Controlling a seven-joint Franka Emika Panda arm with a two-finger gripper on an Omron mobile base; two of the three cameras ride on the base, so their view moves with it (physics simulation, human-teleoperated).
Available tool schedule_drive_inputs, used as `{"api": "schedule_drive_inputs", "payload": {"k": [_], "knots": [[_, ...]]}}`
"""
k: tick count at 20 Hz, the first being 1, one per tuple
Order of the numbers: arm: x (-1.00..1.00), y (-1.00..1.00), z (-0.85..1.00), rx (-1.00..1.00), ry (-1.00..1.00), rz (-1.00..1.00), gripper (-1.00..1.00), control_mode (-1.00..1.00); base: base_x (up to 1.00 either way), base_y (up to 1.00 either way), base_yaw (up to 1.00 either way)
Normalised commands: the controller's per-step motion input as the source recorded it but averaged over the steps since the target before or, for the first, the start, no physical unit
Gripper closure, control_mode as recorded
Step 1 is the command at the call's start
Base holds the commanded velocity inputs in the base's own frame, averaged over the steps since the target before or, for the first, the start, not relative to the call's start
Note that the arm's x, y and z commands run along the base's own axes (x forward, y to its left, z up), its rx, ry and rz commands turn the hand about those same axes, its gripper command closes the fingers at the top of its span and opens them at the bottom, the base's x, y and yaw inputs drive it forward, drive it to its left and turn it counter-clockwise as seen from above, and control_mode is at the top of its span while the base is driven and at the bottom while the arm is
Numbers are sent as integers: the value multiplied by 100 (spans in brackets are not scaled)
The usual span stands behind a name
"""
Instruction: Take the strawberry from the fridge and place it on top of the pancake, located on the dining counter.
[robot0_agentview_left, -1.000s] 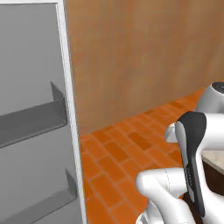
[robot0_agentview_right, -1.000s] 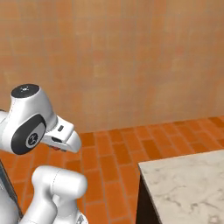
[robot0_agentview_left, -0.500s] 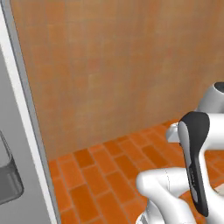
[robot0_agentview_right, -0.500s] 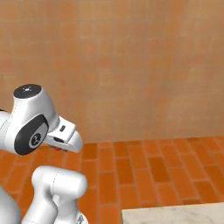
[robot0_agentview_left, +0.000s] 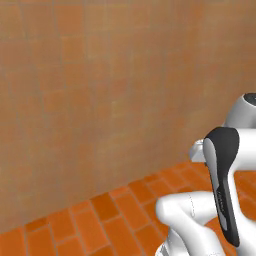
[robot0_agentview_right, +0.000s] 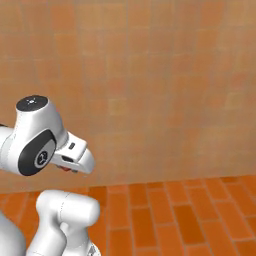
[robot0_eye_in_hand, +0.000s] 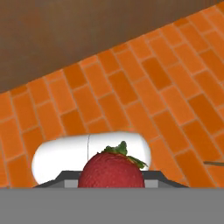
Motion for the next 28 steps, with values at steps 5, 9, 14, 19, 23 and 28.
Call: {"api": "schedule_drive_inputs", "payload": {"k": [5,9,14,19,23,28], "knots": [[0,0,0,0,0,0,100,100,96,0,-63],[0,0,0,0,0,0,100,100,84,-1,-74],[0,0,0,0,0,0,100,100,74,-10,-77],[0,0,0,0,0,0,100,100,67,-2,-81],[0,0,0,0,0,0,100,100,69,3,-81],[0,0,0,0,0,0,100,100,99,68,-60]]}}
